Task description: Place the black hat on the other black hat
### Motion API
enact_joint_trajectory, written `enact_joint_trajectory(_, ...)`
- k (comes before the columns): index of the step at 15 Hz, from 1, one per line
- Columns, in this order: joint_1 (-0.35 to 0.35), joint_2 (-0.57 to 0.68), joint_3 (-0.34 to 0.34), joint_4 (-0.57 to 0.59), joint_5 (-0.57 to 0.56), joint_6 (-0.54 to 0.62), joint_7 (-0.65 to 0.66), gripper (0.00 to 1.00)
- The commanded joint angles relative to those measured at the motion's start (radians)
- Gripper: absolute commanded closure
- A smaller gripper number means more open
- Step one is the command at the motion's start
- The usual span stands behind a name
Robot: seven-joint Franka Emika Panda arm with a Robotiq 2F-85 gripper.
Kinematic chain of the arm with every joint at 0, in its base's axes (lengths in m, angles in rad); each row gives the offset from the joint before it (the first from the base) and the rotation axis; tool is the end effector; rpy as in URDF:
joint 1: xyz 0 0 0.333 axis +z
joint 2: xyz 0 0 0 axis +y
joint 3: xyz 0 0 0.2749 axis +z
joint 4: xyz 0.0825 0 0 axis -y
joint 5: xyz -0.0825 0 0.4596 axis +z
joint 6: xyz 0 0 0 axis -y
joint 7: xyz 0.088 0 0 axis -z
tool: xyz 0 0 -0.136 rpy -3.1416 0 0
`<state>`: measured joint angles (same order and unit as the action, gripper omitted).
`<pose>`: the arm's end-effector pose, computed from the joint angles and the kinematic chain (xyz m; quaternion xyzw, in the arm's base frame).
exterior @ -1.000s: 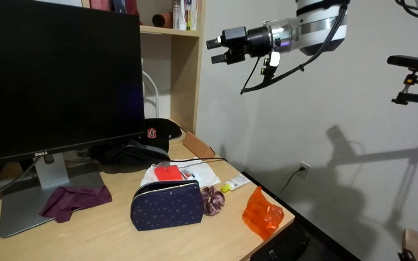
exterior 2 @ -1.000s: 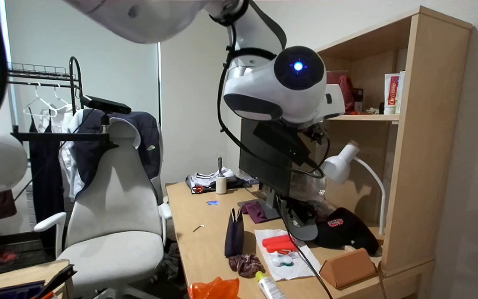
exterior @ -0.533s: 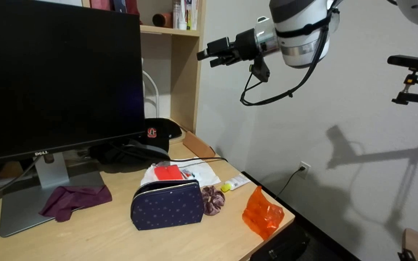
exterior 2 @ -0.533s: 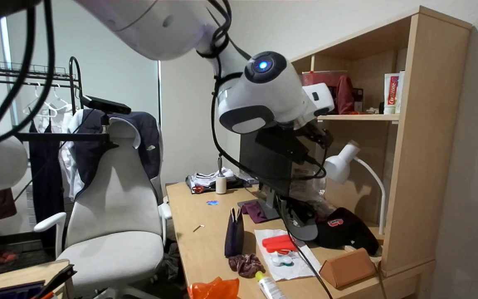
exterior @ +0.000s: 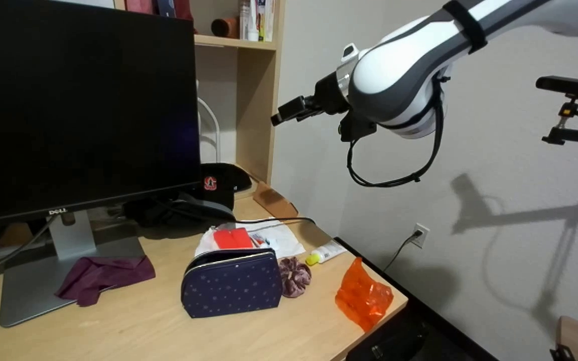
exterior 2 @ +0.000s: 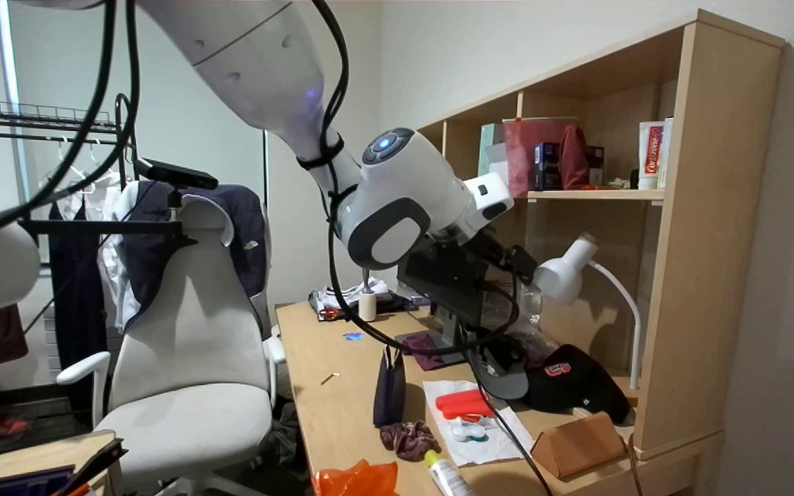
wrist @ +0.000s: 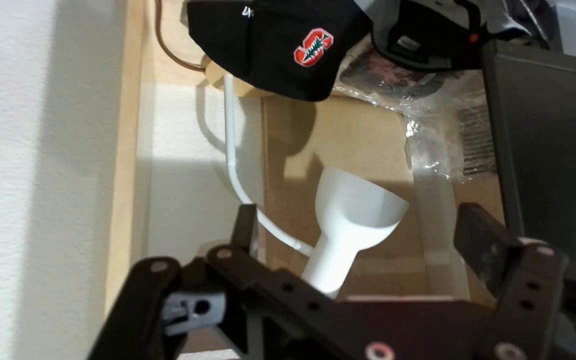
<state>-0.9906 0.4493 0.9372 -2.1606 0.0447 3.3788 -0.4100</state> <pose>0.6747 -0.0525 0.2704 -0.8815 -0.0328 -0.4688 0.0459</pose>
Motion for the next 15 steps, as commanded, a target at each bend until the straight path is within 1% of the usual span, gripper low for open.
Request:
enact_joint_trajectory(1,0.024,-0.024,-0.029,-0.005,0.000,0.000,0.015,0.00)
enact_joint_trajectory(3,0.035,-0.052,-0.044,-0.008,0.000,-0.003,0.027,0.00)
enact_joint_trajectory(4,0.071,-0.122,-0.091,-0.024,0.051,-0.114,0.055,0.00)
enact_joint_trajectory(5,0.125,-0.181,-0.160,-0.056,0.077,-0.156,0.055,0.00)
enact_joint_trajectory(6,0.132,-0.185,-0.167,-0.066,0.062,-0.210,0.055,0.00)
enact_joint_trajectory(7,0.174,-0.215,-0.218,-0.085,0.052,-0.257,0.067,0.00)
enact_joint_trajectory(9,0.244,-0.265,-0.297,-0.112,0.012,-0.367,0.102,0.00)
enact_joint_trajectory(10,0.251,-0.270,-0.295,-0.112,-0.004,-0.436,0.105,0.00)
enact_joint_trajectory(11,0.248,-0.265,-0.271,-0.104,-0.001,-0.504,0.085,0.00)
enact_joint_trajectory(12,0.283,-0.285,-0.301,-0.107,-0.035,-0.568,0.112,0.00)
enact_joint_trajectory(14,0.308,-0.277,-0.287,-0.084,-0.067,-0.689,0.109,0.00)
enact_joint_trajectory(15,0.472,-0.289,-0.428,-0.082,-0.024,-0.689,0.059,0.00)
